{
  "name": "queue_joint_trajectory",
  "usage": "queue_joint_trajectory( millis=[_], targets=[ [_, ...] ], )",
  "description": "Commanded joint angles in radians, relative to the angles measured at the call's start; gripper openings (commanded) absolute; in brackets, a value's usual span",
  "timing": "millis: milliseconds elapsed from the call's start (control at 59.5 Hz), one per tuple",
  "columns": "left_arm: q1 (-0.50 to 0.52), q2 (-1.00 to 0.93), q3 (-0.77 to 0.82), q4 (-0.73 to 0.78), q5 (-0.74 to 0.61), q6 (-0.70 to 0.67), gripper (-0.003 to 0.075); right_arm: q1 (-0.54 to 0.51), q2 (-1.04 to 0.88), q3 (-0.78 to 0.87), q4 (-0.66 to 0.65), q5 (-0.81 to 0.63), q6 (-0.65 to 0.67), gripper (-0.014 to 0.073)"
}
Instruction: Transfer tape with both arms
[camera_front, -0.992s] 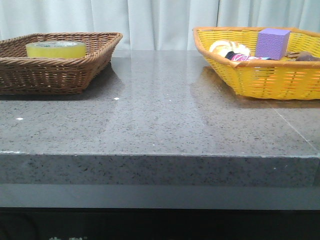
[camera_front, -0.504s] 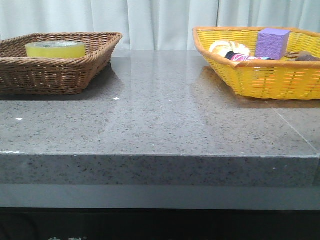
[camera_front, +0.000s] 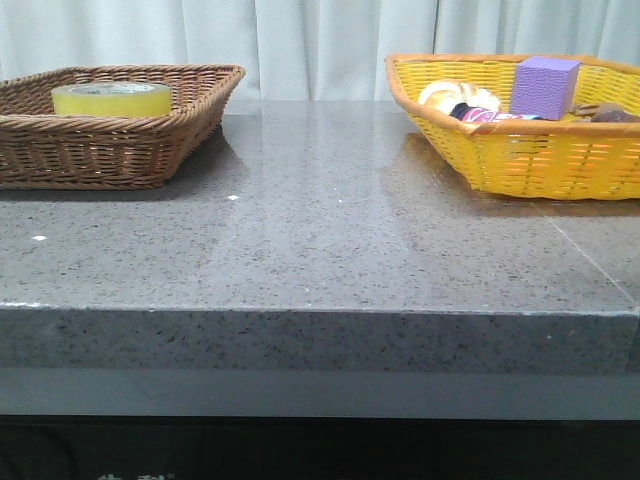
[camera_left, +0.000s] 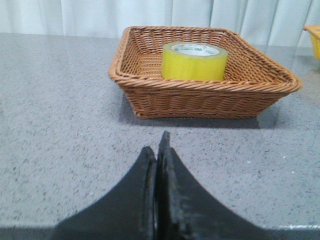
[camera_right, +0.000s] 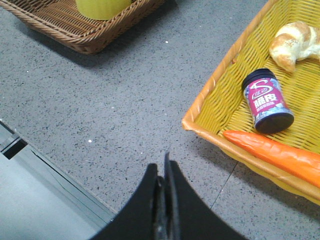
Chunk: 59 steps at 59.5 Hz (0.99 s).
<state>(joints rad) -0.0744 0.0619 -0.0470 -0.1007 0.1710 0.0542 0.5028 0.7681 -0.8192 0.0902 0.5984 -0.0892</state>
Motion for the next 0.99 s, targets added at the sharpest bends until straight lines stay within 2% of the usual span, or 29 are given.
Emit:
queue_joint_trajectory(
  millis=[0, 84, 185, 639, 790, 975],
  targets=[
    [0.016, -0.054, 0.014, -0.018, -0.105, -0.011, -0.0020, -0.005, -0.008, -0.024, -0.005, -0.067, -0.002, -0.0069],
    [0.028, -0.091, 0.050, -0.021, -0.127, -0.011, -0.0020, -0.005, -0.008, -0.024, -0.005, -0.067, -0.002, -0.0069],
    [0.028, -0.089, 0.098, -0.036, -0.222, -0.011, -0.0020, -0.005, -0.008, -0.024, -0.005, -0.068, -0.002, -0.0069],
    [0.028, -0.085, 0.094, -0.053, -0.206, -0.013, -0.0020, -0.005, -0.008, -0.024, -0.005, -0.072, -0.002, -0.0069],
    [0.028, -0.085, 0.094, 0.079, -0.206, -0.123, -0.0020, -0.005, -0.008, -0.024, -0.005, -0.072, -0.002, -0.0069],
    [0.028, -0.085, 0.095, 0.058, -0.206, -0.114, -0.0020, -0.005, -0.008, -0.024, -0.005, -0.072, -0.002, -0.0069]
  ],
)
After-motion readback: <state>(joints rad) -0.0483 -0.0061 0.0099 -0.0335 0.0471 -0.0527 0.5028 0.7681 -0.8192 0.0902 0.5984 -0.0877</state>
